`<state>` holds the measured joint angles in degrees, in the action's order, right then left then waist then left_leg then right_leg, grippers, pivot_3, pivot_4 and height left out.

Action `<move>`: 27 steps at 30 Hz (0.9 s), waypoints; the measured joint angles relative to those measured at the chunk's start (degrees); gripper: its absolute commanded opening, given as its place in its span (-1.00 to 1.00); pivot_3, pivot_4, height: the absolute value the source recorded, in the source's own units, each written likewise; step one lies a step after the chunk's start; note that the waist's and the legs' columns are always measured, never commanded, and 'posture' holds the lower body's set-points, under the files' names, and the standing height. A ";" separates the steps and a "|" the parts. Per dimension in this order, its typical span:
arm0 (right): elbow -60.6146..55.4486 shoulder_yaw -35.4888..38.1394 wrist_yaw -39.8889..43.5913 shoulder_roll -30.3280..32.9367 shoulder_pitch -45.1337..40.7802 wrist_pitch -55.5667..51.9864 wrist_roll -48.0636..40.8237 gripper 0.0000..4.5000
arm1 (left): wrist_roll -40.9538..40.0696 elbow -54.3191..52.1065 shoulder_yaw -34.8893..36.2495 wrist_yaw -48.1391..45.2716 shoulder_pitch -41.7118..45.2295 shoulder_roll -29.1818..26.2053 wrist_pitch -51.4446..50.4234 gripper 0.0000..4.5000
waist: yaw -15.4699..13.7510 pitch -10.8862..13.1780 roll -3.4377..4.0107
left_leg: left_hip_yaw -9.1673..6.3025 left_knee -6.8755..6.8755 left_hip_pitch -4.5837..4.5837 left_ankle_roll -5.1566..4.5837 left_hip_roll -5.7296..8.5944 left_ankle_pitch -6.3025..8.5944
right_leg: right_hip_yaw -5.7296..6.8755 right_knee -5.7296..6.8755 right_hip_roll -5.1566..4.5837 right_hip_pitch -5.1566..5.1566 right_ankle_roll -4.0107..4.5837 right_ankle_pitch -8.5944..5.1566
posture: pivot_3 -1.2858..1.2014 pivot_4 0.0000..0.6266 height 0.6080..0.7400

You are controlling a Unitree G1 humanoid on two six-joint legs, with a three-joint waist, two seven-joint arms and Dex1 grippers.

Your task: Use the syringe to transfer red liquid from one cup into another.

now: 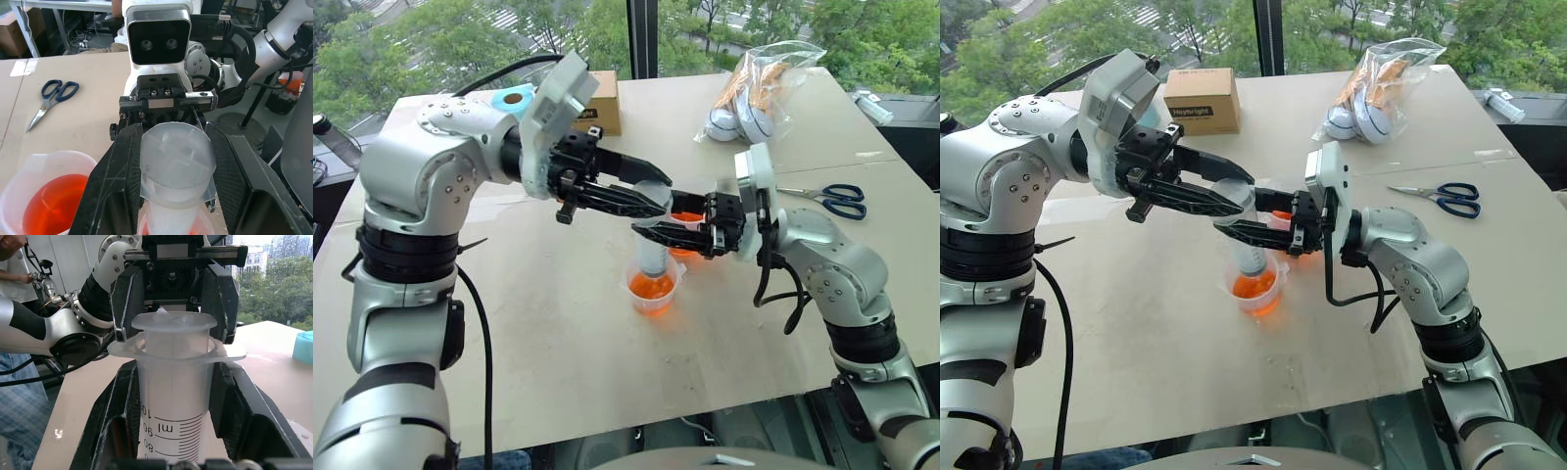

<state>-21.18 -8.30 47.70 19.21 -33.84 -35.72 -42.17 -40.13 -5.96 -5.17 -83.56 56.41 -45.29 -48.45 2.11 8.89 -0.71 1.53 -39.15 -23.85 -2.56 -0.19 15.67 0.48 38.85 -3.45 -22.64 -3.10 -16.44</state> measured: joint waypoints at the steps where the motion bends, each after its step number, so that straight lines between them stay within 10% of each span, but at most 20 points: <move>1: 0.00 0.02 -0.08 0.00 -0.01 -0.11 -0.10 -0.34 | 0.00 0.00 0.00 0.05 0.00 0.00 -0.01 -0.36 | 0.00 0.00 0.00 | 0.00 0.00 0.00 0.00 0.00 0.00 | 0.00 0.00 0.00 0.00 0.00 0.00 | 0.03 -0.52 1.00; 5: 0.00 0.03 -0.29 0.05 0.01 -0.32 -0.39 -0.34 | -0.01 0.00 0.06 0.12 0.00 0.10 -0.12 -0.36 | -0.01 0.00 0.00 | 0.00 0.00 0.00 0.00 0.00 0.00 | 0.00 0.00 0.00 0.00 0.00 0.00 | 0.03 -0.52 1.00; 6: -0.01 0.05 -0.30 0.14 0.03 -0.32 -0.42 -0.34 | -0.08 0.00 0.18 0.21 0.00 0.36 -0.22 0.09 | -0.02 0.00 0.00 | 0.00 0.00 0.00 0.00 0.00 0.00 | 0.00 0.00 0.00 0.00 0.00 0.00 | 0.03 -0.52 1.00; 11: -0.01 1.34 -1.11 0.23 0.91 -0.29 -0.55 -0.34 | -1.68 -0.42 0.13 1.54 0.02 2.70 -1.36 0.99 | -0.15 0.00 0.00 | -0.01 0.00 0.00 0.00 0.00 0.00 | 0.00 0.00 0.00 0.02 0.00 0.00 | 0.03 -0.52 1.00; 27: -1.54 5.86 -4.47 -1.78 0.28 -1.31 -7.52 -0.34 | -10.41 1.43 9.16 10.13 0.68 2.46 -10.41 0.99 | 0.10 0.00 0.00 | -0.04 0.01 0.01 0.00 0.00 0.00 | 0.01 0.01 -0.03 0.03 0.00 0.00 | 0.03 -0.52 1.00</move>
<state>-22.72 -2.45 43.23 17.44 -33.57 -37.02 -49.69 -50.54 -4.54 3.98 -73.43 57.09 -42.83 -58.86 2.22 8.89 -0.71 1.49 -39.15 -23.84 -2.56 -0.19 15.67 0.49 38.86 -3.48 -22.61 -3.10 -16.44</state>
